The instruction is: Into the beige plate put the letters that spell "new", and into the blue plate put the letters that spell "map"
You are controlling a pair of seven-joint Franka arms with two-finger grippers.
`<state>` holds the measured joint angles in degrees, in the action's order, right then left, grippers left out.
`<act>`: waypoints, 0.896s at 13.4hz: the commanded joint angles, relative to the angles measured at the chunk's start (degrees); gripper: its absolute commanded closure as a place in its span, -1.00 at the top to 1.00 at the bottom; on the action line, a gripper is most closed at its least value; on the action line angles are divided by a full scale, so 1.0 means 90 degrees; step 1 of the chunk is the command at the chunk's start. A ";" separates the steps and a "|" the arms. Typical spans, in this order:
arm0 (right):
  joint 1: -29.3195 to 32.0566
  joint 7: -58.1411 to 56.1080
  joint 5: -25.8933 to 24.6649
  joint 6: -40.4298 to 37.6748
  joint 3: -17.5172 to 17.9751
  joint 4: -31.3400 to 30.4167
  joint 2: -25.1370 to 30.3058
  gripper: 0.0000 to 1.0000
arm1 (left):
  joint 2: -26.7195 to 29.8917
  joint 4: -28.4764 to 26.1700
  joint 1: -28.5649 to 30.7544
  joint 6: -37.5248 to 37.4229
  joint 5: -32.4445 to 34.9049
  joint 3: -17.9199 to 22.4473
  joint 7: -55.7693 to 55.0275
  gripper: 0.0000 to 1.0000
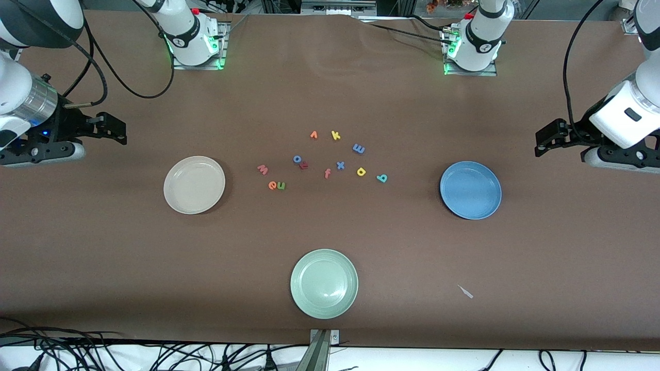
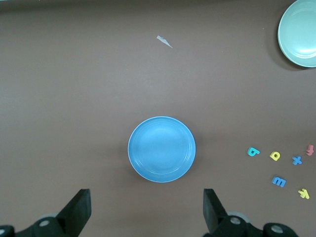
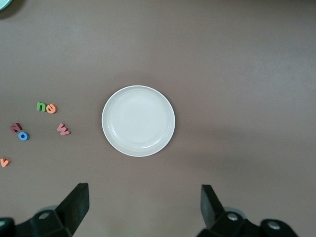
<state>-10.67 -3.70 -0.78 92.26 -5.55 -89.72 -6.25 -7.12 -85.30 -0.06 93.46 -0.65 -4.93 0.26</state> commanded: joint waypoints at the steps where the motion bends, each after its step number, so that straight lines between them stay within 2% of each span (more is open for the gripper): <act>1: 0.0013 -0.0028 0.0048 0.0071 0.0012 -0.0060 0.0060 0.99 | -0.0049 0.0161 -0.0003 -0.0082 0.0003 -0.0019 -0.0019 1.00; 4: 0.0023 -0.0067 0.0067 0.0129 0.0002 -0.0089 0.0060 0.99 | -0.0049 0.0142 -0.0003 -0.0150 0.0314 -0.0048 -0.0029 1.00; 12: 0.0013 -0.0096 0.0057 0.0139 0.0012 -0.0158 0.0080 0.99 | -0.0078 0.0171 -0.0013 -0.0150 0.0218 -0.0117 0.0039 1.00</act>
<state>-10.67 -3.81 -0.78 92.71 -5.55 -90.03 -6.32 -7.16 -85.30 -0.10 93.20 0.51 -5.72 0.28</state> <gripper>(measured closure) 0.000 0.000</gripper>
